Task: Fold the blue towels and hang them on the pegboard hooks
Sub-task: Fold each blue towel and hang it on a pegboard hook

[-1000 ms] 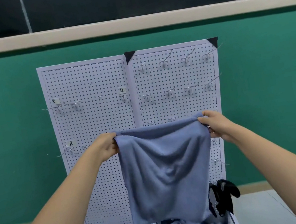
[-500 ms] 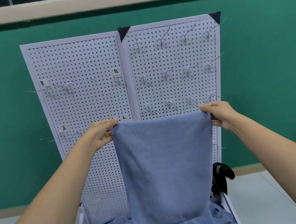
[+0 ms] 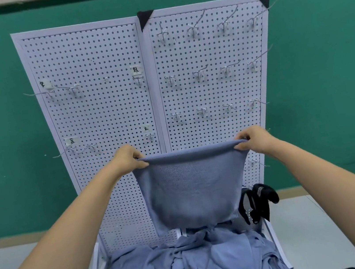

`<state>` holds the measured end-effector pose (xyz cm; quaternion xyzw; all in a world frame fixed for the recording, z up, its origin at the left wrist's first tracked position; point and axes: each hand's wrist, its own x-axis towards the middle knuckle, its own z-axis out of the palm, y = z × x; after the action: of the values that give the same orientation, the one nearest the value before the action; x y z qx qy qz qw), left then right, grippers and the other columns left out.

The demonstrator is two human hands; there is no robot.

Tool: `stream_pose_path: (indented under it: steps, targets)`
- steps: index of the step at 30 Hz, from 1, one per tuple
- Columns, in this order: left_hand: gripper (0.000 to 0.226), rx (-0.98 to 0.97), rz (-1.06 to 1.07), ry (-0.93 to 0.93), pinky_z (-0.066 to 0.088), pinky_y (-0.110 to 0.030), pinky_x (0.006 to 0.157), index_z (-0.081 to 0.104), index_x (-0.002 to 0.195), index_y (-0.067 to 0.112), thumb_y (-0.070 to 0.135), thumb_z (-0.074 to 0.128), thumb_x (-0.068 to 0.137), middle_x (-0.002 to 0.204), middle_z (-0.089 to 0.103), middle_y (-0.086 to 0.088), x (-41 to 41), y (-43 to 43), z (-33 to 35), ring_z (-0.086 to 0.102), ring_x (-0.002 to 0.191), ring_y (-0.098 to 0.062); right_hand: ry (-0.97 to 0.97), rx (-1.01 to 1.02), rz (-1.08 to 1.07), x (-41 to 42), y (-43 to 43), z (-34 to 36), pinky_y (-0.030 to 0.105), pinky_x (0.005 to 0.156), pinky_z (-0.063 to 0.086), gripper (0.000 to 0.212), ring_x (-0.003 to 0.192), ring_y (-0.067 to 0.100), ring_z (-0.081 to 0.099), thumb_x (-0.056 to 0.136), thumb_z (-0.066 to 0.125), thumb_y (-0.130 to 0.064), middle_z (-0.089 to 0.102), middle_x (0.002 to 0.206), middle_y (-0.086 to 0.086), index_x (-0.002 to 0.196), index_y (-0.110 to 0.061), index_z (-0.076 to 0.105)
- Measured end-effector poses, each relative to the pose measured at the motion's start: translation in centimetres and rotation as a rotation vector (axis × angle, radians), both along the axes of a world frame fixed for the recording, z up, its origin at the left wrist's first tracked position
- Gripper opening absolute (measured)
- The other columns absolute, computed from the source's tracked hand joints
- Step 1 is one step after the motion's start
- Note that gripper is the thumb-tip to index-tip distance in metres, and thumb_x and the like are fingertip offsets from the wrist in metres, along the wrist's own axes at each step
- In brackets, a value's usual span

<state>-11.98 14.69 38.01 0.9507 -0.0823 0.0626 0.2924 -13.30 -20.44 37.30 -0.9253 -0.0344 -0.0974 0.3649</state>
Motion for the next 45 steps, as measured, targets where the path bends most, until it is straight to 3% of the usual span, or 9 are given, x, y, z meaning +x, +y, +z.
stream_pose_path:
  steps: [3,6,9,13,17,31,36,42,45]
  targets:
    - [0.027,-0.26,0.062,-0.014,0.035,-0.022,0.059,0.061,0.061,0.005,0.016,0.073,0.083,0.062,0.051,-0.002,0.1,0.9,-1.0,0.046,0.064,-0.016,-0.064,0.033,-0.053,-0.1,-0.1,-0.7,0.024,0.06,0.038,0.016,0.073,0.015,0.051,0.09,0.063,-0.012,0.062,0.08,0.003,0.074,-0.013,0.065]
    - [0.022,-0.75,0.026,0.081,0.044,-0.025,0.071,0.061,0.075,0.004,0.02,0.067,0.088,0.073,0.06,-0.003,-0.2,1.5,-2.2,0.054,0.077,-0.019,-0.044,0.424,-0.009,-0.3,-0.4,-1.6,0.029,0.077,0.045,0.011,0.077,0.011,0.054,0.089,0.067,-0.019,0.062,0.08,0.0,0.085,-0.009,0.067]
    - [0.02,-1.116,0.105,0.192,0.054,-0.026,0.065,0.066,0.09,0.007,0.026,0.067,0.086,0.083,0.071,-0.004,-0.3,1.4,-3.9,0.065,0.078,-0.017,0.067,0.788,-0.011,-0.4,0.0,-2.9,0.025,0.066,0.053,0.019,0.069,0.017,0.053,0.086,0.069,-0.028,0.06,0.077,0.004,0.083,-0.01,0.063]
    - [0.021,-1.265,0.342,0.304,0.055,-0.029,0.057,0.065,0.092,0.0,0.015,0.075,0.08,0.089,0.07,-0.011,0.3,-0.3,-7.3,0.066,0.076,-0.02,0.184,0.856,-0.158,-0.2,2.2,-5.5,0.017,0.046,0.051,0.025,0.055,0.014,0.053,0.087,0.069,-0.017,0.06,0.068,0.005,0.069,-0.01,0.053]
    - [0.01,-1.39,0.323,0.362,0.057,-0.027,0.055,0.062,0.096,-0.004,0.004,0.062,0.09,0.092,0.067,-0.015,-0.2,-3.7,-9.7,0.065,0.076,-0.021,0.208,0.844,-0.09,-0.1,4.9,-7.9,0.019,0.054,0.054,0.019,0.048,0.008,0.055,0.09,0.063,-0.009,0.06,0.057,-0.001,0.073,-0.009,0.057]
    - [0.025,-1.057,-0.04,0.341,0.05,-0.034,0.092,0.073,0.101,0.014,0.034,0.062,0.091,0.101,0.074,-0.005,-1.9,-9.6,-11.6,0.068,0.1,-0.018,0.144,0.609,0.23,-1.4,11.2,-10.1,0.022,0.078,0.057,0.018,0.077,0.008,0.065,0.091,0.058,0.0,0.069,0.088,0.003,0.103,-0.009,0.068]
    - [0.015,-1.012,-0.016,0.339,0.05,-0.039,0.097,0.07,0.1,0.005,0.012,0.058,0.093,0.098,0.072,-0.013,-1.8,-9.2,-12.2,0.066,0.09,-0.021,0.172,0.685,0.271,-1.9,10.0,-9.8,0.018,0.079,0.056,0.031,0.083,0.015,0.067,0.087,0.048,0.016,0.069,0.096,0.012,0.1,-0.008,0.063]
    - [0.019,-0.866,-0.198,0.362,0.044,-0.034,0.089,0.067,0.102,0.011,0.013,0.049,0.098,0.093,0.07,-0.001,-2.6,-8.8,-11.7,0.062,0.081,-0.012,0.025,-0.029,0.359,-1.0,6.4,-10.0,0.023,0.106,0.028,0.054,0.129,0.004,0.035,0.077,0.076,-0.036,0.045,0.135,-0.016,0.125,-0.037,0.051]
    - [0.018,-0.788,-0.256,0.353,0.045,-0.027,0.08,0.066,0.101,0.017,0.013,0.048,0.099,0.093,0.067,0.0,-2.8,-8.5,-11.8,0.06,0.082,-0.01,0.137,-0.059,0.372,-0.8,6.3,-10.6,0.032,0.082,0.042,0.035,0.095,0.014,0.057,0.077,0.076,-0.04,0.064,0.103,0.004,0.1,-0.015,0.064]
